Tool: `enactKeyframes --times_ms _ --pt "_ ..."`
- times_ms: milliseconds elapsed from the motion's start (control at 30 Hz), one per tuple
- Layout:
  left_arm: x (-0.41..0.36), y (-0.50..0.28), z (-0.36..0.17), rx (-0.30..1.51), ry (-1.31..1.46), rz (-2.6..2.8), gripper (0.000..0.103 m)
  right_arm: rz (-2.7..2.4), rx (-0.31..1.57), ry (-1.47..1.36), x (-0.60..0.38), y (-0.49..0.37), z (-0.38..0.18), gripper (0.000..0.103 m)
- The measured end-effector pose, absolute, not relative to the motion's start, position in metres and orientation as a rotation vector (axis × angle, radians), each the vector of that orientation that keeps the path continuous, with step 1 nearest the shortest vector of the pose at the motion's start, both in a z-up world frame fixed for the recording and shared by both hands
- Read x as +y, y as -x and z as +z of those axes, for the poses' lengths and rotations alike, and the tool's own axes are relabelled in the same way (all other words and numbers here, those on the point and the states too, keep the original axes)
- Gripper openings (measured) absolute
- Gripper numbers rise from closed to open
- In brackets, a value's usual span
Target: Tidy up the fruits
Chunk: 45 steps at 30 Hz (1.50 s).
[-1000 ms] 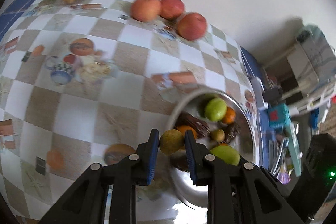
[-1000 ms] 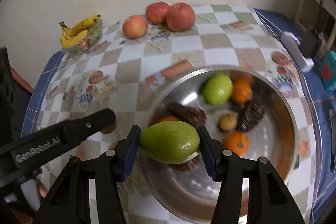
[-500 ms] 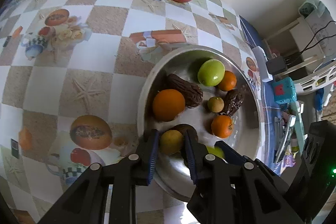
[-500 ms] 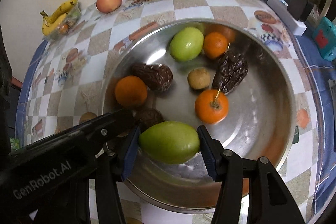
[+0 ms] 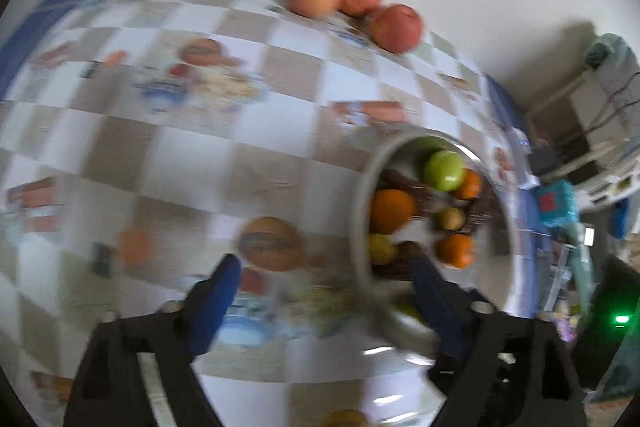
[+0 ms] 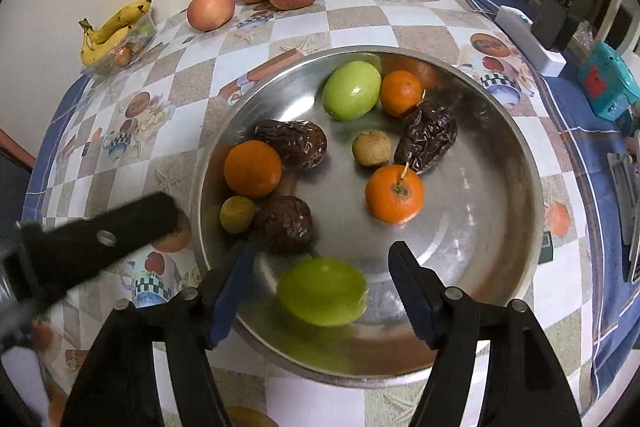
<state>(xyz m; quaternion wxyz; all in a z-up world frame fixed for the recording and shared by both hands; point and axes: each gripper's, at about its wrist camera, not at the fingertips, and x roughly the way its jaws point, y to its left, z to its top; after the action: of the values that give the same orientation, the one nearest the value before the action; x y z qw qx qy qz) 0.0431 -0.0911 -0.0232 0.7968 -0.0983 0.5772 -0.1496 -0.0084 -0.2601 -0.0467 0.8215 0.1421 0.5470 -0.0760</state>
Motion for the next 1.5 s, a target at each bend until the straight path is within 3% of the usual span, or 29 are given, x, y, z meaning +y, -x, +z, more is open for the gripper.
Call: enactKeyframes --times_ms 133,233,800,1500 --pt "-0.073 -0.035 -0.025 1.201 0.123 -0.260 0.103 -0.172 1.140 -0.277 -0.253 0.018 -0.040 0.073" --pt "-0.064 -0.030 -0.028 1.200 0.068 -0.240 0.103 -0.177 1.102 -0.251 -0.247 0.026 -0.033 0.092" --pt "-0.067 -0.029 -0.039 1.226 -0.116 -0.181 0.103 -0.211 1.074 -0.232 -0.247 0.025 -0.031 0.092" --pt "-0.063 -0.027 -0.033 1.211 -0.112 -0.107 0.103 -0.211 1.095 -0.213 -0.246 0.022 -0.035 0.092"
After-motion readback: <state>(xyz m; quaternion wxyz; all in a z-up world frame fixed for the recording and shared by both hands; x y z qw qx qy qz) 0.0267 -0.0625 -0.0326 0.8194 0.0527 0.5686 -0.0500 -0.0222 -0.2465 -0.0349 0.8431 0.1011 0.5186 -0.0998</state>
